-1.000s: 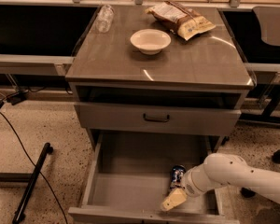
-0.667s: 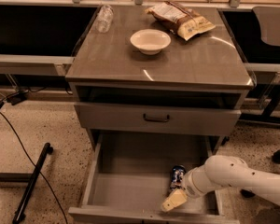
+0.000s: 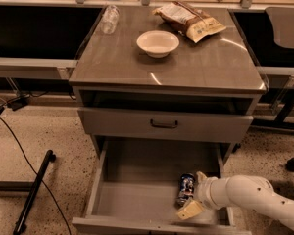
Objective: Pick pepsi can from middle drawer and place on counter
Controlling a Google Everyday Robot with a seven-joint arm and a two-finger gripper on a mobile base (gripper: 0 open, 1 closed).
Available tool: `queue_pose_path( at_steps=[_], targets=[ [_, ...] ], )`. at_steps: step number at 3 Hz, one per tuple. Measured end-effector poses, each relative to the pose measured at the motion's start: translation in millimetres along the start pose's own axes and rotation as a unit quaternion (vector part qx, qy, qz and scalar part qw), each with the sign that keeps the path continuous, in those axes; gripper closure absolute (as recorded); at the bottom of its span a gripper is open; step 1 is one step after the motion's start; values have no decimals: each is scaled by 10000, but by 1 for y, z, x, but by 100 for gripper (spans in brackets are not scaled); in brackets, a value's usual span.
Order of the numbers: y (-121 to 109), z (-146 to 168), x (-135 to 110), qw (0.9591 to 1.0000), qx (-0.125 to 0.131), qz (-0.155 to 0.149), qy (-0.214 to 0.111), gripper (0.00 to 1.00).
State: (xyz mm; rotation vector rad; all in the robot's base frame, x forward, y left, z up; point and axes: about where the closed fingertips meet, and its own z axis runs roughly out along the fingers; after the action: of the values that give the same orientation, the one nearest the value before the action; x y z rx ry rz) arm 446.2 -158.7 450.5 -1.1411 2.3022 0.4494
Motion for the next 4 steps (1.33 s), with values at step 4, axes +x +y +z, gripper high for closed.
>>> queue_pose_path(
  at_steps=[4],
  targets=[
    [-17, 40, 3, 9954, -375, -846, -228, 0]
  ],
)
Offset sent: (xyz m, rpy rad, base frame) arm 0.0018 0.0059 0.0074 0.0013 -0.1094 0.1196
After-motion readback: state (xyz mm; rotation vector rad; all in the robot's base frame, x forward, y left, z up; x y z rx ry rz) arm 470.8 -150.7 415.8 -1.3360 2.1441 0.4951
